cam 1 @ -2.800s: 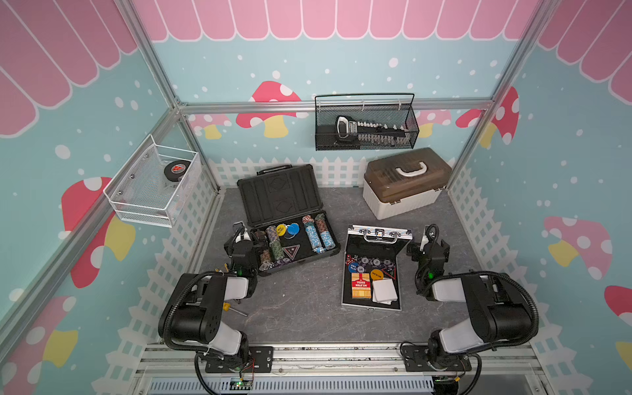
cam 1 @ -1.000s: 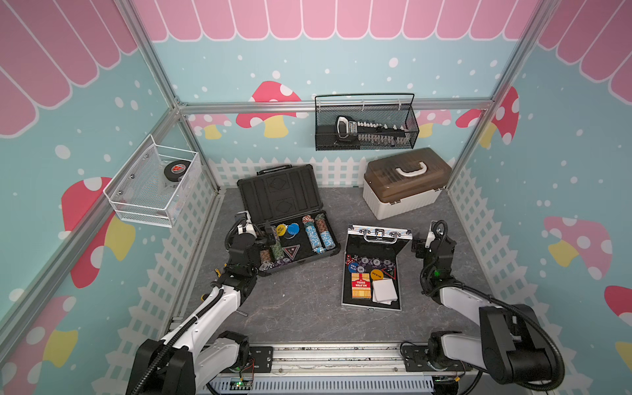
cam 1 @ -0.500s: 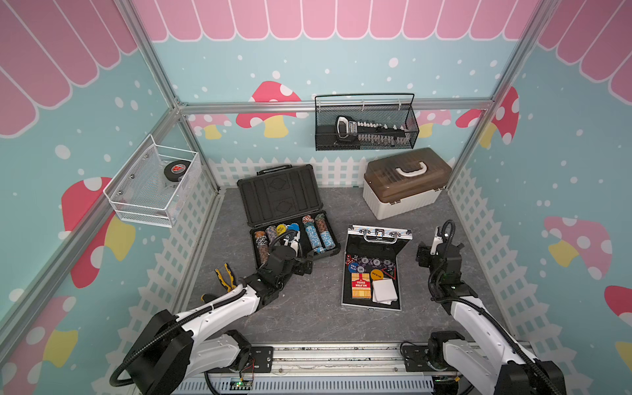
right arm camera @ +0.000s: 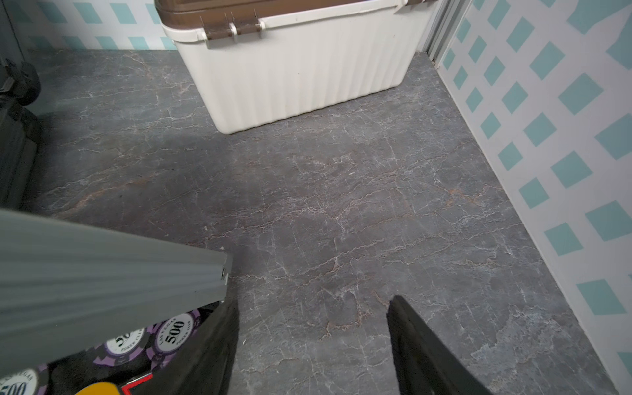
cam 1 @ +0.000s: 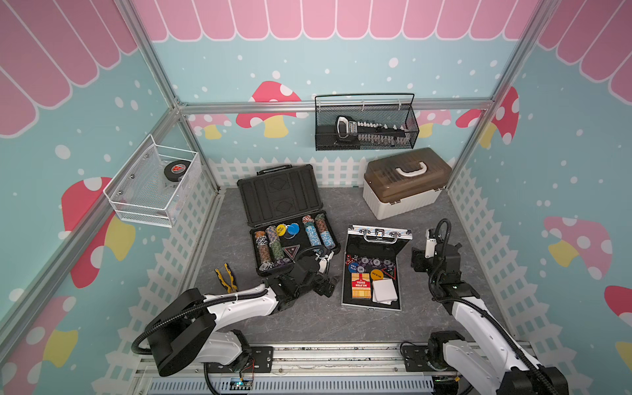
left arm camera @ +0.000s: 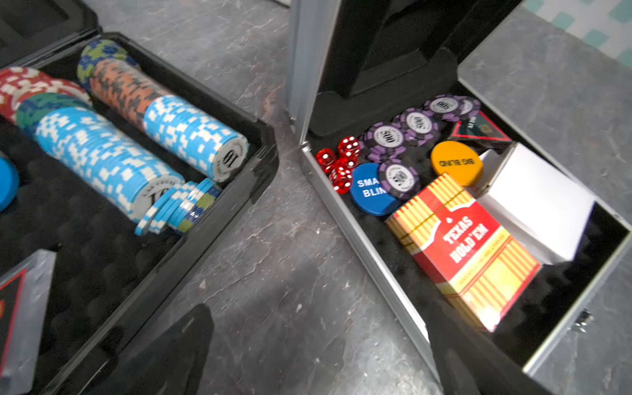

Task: Close the poker set cases
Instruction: Move the poker set case to the center of the board.

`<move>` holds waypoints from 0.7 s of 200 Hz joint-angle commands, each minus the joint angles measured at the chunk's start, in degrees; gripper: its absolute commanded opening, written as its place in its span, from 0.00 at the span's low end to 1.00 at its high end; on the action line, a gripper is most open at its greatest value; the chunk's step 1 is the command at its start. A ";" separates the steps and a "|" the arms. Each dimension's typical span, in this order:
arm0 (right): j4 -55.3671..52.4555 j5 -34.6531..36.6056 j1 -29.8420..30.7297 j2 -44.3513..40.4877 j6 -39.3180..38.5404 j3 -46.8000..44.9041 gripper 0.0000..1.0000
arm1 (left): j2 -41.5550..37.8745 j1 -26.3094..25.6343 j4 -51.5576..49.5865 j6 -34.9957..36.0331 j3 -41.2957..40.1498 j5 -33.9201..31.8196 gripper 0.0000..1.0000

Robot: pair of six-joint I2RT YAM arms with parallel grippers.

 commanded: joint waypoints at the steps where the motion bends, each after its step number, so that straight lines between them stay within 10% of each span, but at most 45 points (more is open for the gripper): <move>1: -2.46 -1.89 0.39 -2.03 0.25 0.31 0.69 | -0.36 -1.79 3.10 1.62 -1.10 4.52 0.98; 140: -7.00 -14.33 1.93 -9.26 3.19 0.09 0.69 | 2.74 -8.33 -1.18 6.38 0.69 1.17 0.97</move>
